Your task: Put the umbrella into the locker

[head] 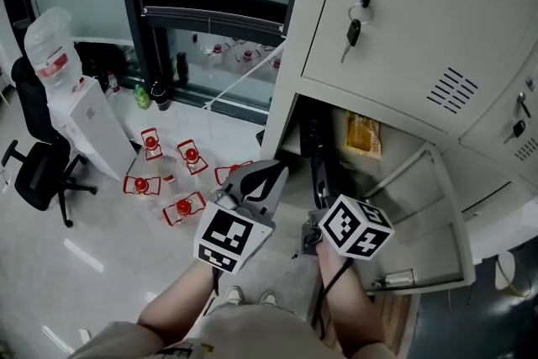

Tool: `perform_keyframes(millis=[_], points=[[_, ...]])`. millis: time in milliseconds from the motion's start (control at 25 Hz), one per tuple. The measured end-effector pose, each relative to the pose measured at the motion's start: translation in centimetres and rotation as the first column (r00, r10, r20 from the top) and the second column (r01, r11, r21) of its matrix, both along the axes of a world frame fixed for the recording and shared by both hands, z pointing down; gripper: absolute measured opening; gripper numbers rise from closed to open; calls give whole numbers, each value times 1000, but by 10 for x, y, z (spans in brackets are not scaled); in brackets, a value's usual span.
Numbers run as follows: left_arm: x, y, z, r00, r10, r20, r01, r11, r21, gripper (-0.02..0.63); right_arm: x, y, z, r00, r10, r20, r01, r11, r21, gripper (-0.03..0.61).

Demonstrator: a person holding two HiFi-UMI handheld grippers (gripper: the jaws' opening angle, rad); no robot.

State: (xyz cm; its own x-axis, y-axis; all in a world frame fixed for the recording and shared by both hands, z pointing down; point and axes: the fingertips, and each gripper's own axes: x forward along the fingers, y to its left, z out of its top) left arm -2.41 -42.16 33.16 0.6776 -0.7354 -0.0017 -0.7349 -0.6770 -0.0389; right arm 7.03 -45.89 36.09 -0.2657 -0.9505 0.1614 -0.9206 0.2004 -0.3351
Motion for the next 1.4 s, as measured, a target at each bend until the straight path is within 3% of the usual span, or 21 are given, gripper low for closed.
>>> perform_keyframes(millis=[760, 1000, 1200, 1400], points=[[17, -19, 18, 1000, -3, 19, 3, 1000, -29, 8, 3, -51, 17, 1000, 28, -6, -28, 994, -102, 41], [18, -26, 15, 1000, -13, 9, 13, 1000, -24, 8, 0, -67, 16, 998, 15, -65, -21, 996, -91, 44], [22, -26, 14, 1000, -4, 12, 4, 1000, -21, 8, -5, -83, 8, 979, -33, -202, 23, 998, -54, 44], [23, -30, 13, 1000, -5, 16, 6, 1000, -19, 8, -3, -95, 7, 976, -23, -217, 14, 999, -45, 43]])
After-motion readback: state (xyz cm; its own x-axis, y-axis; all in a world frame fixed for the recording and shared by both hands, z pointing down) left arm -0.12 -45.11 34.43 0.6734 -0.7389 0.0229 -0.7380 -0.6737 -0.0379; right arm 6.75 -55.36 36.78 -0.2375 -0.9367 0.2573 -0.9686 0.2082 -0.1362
